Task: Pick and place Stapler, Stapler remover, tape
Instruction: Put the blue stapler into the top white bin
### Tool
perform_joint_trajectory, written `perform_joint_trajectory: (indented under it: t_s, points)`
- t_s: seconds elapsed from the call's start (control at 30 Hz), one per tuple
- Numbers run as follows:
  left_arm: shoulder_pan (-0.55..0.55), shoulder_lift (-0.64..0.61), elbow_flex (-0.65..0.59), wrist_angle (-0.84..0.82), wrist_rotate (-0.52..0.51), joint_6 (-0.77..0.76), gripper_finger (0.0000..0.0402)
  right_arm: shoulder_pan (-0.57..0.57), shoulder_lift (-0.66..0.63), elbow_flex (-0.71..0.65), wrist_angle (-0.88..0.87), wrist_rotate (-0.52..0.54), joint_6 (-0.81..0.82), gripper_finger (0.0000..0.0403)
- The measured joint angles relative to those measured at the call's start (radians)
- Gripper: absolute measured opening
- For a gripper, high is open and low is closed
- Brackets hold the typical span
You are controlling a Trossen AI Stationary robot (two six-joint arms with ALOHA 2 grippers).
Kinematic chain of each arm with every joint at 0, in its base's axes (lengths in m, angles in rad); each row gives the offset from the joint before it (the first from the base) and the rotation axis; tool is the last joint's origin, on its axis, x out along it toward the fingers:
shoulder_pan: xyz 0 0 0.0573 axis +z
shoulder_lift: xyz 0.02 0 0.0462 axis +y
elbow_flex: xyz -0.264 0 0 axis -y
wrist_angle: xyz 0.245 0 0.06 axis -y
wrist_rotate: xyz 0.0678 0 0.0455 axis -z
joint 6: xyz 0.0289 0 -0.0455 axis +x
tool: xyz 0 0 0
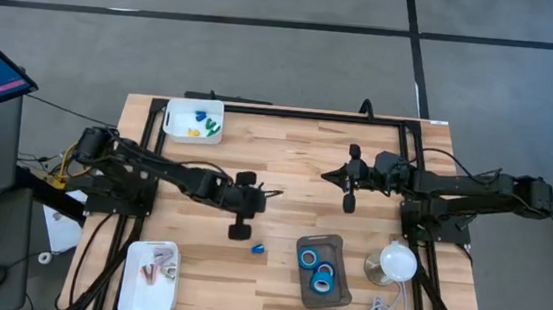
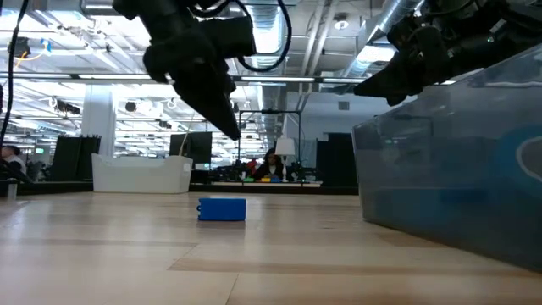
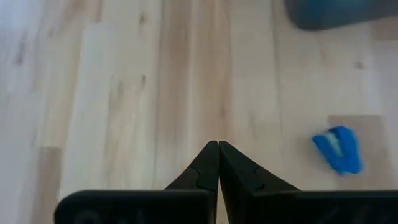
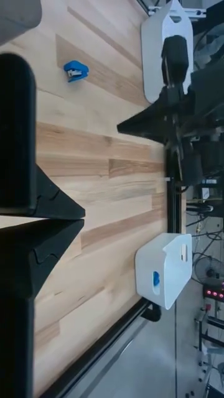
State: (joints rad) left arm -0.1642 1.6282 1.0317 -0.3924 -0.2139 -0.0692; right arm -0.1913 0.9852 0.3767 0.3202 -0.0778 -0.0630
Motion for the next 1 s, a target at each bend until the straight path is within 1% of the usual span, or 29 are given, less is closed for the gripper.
perform_joint_trajectory:
  t_s: [0.2,0.3,0.37,0.43,0.53,0.6,0.7,0.77,0.83,0.93,1.0]
  points:
    - [0.020,-0.012,0.000,0.034,0.135,-0.009,0.0003,0.001,0.000,0.000,0.001,0.000,0.008,0.0003]
    - [0.017,-0.012,0.000,0.058,0.206,-0.110,0.0004,0.000,0.000,0.000,0.001,0.000,0.004,0.0003]
    - [-0.009,-0.012,0.000,0.063,0.241,-0.180,0.0003,0.000,0.001,0.000,-0.001,0.000,0.004,0.0003]
    - [-0.062,-0.009,0.000,0.065,0.229,-0.198,0.0003,0.000,0.002,0.000,-0.005,0.000,0.004,0.0003]
    - [-0.150,-0.005,-0.001,0.066,0.167,-0.219,0.0003,0.007,0.003,0.000,-0.018,0.000,0.004,0.0003]
    - [-0.193,-0.005,-0.001,0.087,0.148,-0.252,0.0003,0.008,0.003,0.000,-0.026,0.000,0.004,0.0003]
    - [-0.241,-0.005,-0.001,0.117,0.071,-0.310,0.0002,0.007,0.003,0.000,-0.022,0.000,0.004,0.0003]
    - [-0.259,-0.005,-0.001,0.124,0.003,-0.323,0.0002,0.007,0.003,0.000,-0.022,0.000,0.004,0.0003]
    - [-0.263,-0.005,-0.001,0.121,-0.035,-0.323,0.0003,0.007,0.003,0.000,-0.022,0.000,0.004,0.0003]
    - [-0.252,-0.005,-0.001,0.124,-0.045,-0.306,0.0010,0.008,0.003,0.000,-0.022,0.000,0.009,0.0003]
    - [-0.242,0.006,-0.001,0.128,-0.047,-0.306,0.0023,0.008,0.003,0.000,-0.022,0.000,0.012,0.0003]
